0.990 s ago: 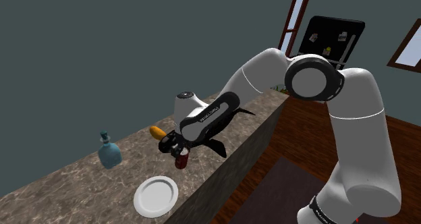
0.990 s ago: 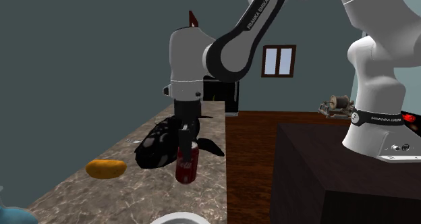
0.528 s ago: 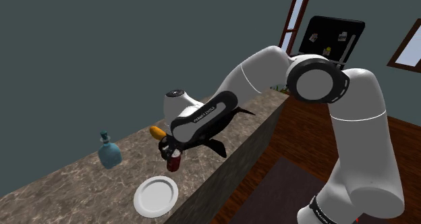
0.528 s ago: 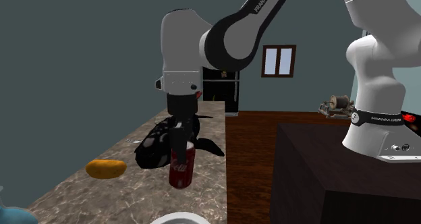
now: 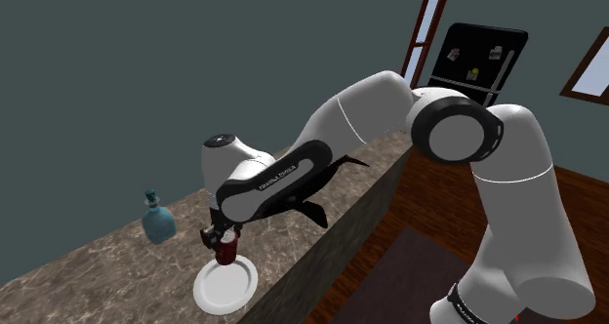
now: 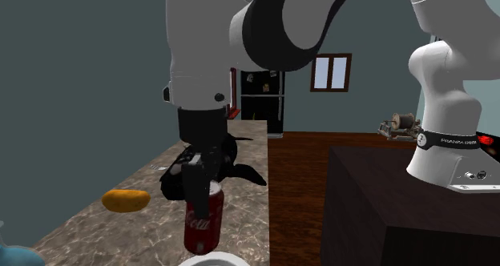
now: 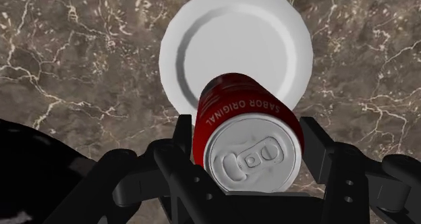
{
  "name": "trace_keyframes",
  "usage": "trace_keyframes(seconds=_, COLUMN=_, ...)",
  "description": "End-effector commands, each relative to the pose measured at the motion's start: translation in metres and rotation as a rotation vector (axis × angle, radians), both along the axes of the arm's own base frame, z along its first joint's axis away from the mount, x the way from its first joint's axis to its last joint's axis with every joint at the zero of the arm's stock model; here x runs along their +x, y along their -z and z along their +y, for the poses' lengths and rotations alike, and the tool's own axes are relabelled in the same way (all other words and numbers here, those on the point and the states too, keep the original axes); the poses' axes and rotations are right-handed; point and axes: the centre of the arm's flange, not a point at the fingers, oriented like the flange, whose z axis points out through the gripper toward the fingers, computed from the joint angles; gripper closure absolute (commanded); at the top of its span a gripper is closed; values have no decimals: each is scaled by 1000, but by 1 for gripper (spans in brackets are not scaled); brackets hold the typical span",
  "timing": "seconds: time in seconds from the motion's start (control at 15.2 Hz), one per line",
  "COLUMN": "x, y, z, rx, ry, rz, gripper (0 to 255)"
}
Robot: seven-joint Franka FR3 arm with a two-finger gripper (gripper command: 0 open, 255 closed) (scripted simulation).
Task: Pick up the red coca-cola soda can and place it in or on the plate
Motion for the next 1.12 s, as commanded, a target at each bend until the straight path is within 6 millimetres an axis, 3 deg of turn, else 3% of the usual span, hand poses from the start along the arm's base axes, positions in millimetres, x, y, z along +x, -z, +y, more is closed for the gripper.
trace_keyframes(seconds=0.0, x=1, y=1, z=13, rx=0, ry=1, rz=0, gripper=255)
trace_keyframes(seconds=1.06, x=1, y=86, z=13, rx=0, ry=1, rz=0, gripper=255)
